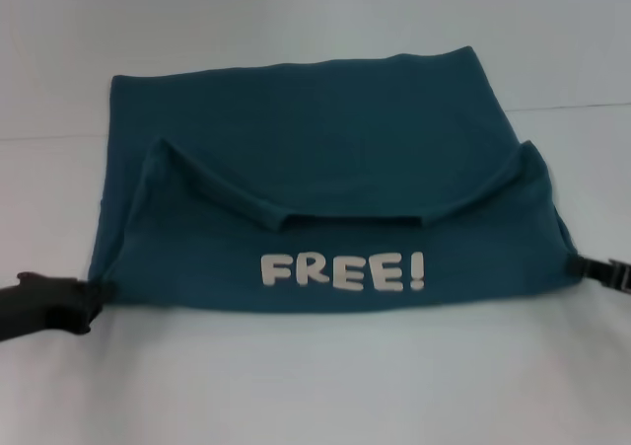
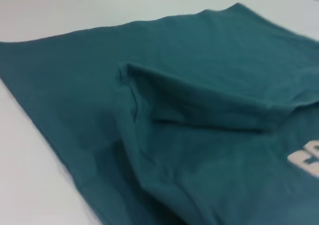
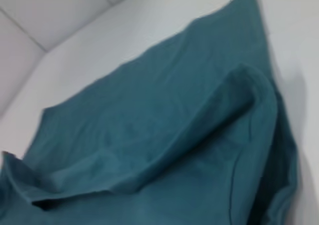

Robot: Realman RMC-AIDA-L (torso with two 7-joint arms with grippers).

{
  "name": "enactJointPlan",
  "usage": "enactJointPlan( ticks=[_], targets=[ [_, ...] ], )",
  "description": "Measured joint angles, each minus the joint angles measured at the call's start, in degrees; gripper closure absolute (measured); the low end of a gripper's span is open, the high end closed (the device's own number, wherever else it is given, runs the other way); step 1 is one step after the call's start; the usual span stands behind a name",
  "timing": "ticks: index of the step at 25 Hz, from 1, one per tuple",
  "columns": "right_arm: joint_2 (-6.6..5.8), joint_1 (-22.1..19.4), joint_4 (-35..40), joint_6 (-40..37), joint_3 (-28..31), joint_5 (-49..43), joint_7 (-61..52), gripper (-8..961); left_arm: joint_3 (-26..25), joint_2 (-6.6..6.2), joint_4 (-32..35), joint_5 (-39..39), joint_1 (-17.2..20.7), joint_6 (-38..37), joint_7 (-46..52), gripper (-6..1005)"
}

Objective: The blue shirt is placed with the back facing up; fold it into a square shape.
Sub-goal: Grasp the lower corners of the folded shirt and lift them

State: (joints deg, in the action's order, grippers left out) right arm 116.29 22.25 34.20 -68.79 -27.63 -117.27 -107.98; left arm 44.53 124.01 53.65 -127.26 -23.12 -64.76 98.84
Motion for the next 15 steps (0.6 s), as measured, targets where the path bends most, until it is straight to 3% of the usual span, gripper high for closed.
enactJointPlan(
  ticks=[6,11,15],
  targets=[
    [0.66,-5.01,0.73,-6.26,2.42,1.06,4.15,921,-6.23,-0.03,1.55,0.01,1.6,-11.93,-0.71,971],
    [1.59,-8.36,2.12,-9.7,4.01,1.08,7.14,921,-9.25,-0.2,1.68,-0.01,2.45,-19.91,-1.95,971],
    [1.49,-10.64,2.32,-13.43,4.69,0.85,10.0,921,-10.37,-0.2,1.71,-0.2,2.79,-25.11,-2.75,972]
  ],
)
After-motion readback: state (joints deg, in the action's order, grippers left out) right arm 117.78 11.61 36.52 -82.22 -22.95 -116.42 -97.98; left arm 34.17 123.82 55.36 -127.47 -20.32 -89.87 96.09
